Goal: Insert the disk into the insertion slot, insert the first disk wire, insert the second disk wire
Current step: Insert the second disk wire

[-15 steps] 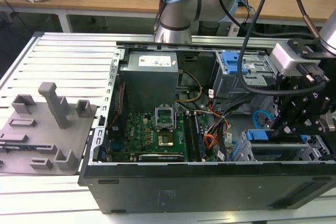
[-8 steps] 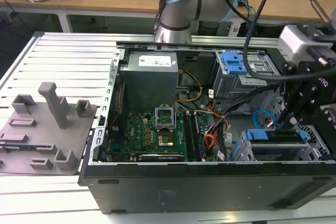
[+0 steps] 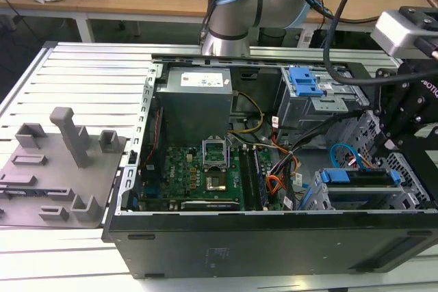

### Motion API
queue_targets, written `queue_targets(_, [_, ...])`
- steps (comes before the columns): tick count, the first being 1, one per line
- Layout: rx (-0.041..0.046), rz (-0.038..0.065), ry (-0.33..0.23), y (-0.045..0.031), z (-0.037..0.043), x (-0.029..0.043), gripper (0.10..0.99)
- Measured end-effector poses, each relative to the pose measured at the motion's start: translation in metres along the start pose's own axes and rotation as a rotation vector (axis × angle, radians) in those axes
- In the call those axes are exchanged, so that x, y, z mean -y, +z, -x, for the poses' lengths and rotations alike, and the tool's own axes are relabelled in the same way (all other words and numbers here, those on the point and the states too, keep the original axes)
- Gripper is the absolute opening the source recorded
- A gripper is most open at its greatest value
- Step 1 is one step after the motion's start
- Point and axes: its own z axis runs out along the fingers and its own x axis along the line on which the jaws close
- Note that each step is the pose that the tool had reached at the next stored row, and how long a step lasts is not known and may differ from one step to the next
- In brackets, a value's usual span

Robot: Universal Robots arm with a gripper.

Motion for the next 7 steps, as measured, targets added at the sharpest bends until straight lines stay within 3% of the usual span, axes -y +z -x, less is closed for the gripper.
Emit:
queue_targets(2, [0.0000,0.000,0.000,0.0004,0.0003,-0.0071,0.106])
queue_targets(7, [0.0000,0.000,0.000,0.0004,0.0004,-0.0072,0.106])
